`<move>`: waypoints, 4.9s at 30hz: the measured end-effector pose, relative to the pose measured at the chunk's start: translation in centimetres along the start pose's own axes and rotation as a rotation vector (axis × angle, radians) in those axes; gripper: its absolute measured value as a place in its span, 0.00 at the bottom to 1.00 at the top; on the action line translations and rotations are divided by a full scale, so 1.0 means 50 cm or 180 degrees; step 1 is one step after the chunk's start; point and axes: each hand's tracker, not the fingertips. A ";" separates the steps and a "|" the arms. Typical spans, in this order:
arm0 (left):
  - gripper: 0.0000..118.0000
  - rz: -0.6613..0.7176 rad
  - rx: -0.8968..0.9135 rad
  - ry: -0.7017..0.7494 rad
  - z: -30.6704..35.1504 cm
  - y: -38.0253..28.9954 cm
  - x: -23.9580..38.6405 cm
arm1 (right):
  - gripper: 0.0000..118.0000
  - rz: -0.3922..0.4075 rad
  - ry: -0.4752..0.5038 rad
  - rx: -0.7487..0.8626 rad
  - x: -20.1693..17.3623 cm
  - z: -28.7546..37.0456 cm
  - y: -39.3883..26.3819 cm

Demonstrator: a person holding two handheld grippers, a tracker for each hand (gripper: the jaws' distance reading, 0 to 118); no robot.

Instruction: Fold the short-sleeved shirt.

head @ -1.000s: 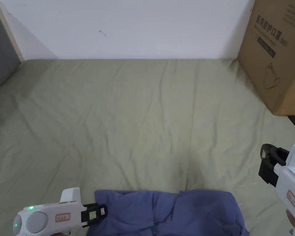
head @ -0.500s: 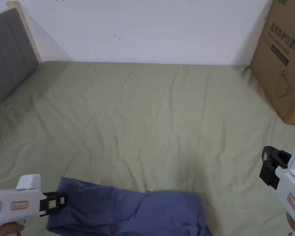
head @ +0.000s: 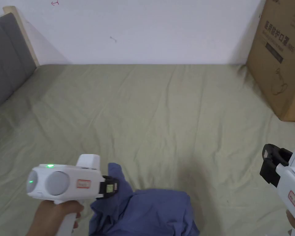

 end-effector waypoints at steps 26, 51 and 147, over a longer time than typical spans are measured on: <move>0.85 0.0081 -0.0015 -0.0551 -0.170 -0.035 0.215 | 0.00 -0.0054 -0.0270 -0.0035 0.061 0.035 -0.011; 0.00 -0.0315 0.0581 0.0050 -0.238 -0.171 0.156 | 0.00 -0.0071 -0.0222 -0.0108 0.055 0.027 -0.024; 0.72 0.0750 -0.0548 -0.0702 -0.251 -0.089 -0.134 | 0.00 0.0710 0.0574 -0.1273 -0.348 -0.224 -0.407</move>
